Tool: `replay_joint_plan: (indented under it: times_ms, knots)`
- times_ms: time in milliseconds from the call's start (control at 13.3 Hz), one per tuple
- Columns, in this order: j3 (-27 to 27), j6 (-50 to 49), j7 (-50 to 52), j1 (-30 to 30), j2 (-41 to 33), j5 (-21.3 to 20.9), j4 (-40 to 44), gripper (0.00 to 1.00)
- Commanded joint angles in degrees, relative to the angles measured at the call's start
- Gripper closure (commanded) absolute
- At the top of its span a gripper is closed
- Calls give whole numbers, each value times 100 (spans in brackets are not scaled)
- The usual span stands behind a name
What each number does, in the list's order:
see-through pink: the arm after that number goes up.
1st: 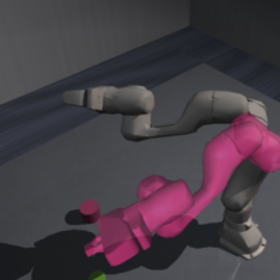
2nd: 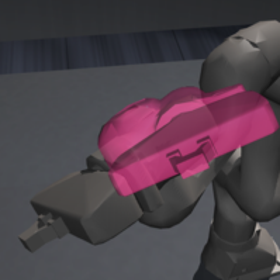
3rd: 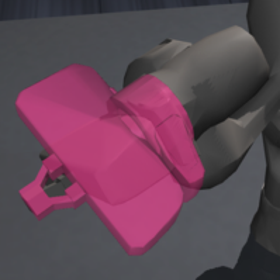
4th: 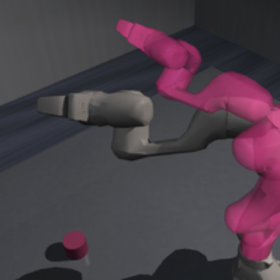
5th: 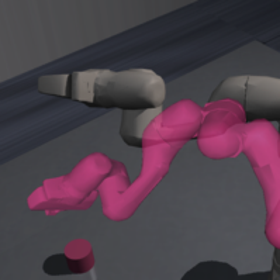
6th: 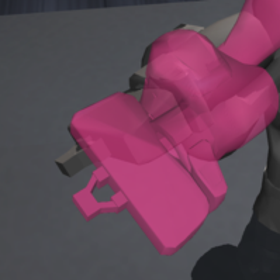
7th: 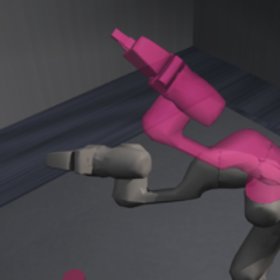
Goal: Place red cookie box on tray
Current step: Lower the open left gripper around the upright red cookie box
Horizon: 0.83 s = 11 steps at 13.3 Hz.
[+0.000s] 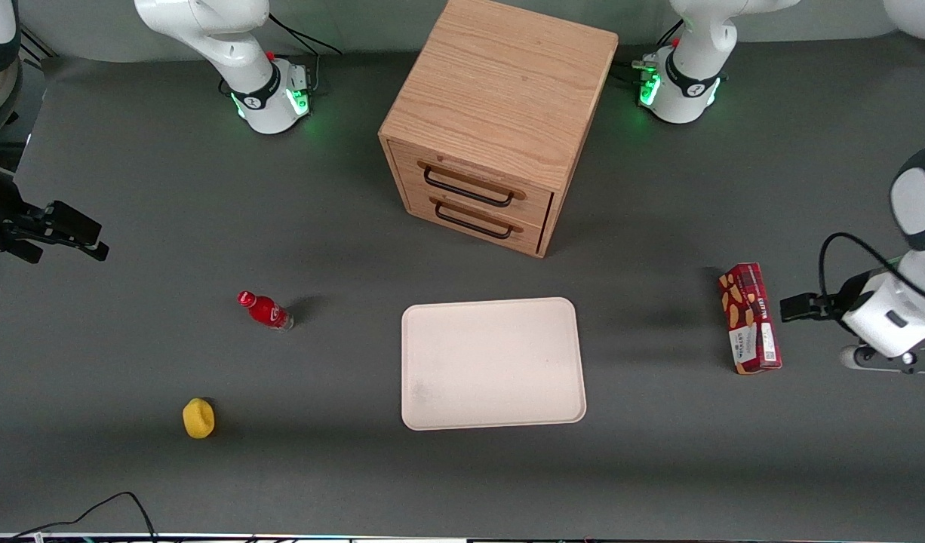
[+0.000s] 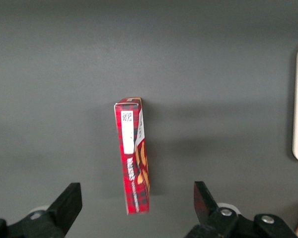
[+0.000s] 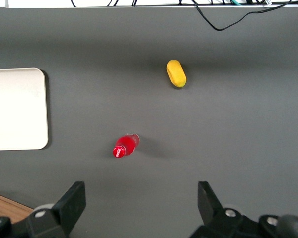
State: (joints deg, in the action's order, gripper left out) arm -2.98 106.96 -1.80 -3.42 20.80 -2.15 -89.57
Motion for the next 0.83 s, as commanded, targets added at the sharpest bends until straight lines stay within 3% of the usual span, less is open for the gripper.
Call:
replay_joint_plan:
  times_ms: [0,226,452,527,677,753]
  knots:
    - [17,1007,145,-148,-111,-4,-1067,0]
    - [25,2607,127,-246,3,-13,-2185,0]
    - [34,3294,136,-308,161,-22,-2635,4]
    - [34,3427,127,-308,188,-31,-2731,29]
    - [61,3402,110,-325,170,-179,-2785,92]
    - [52,3358,127,-308,162,-232,-2742,100]
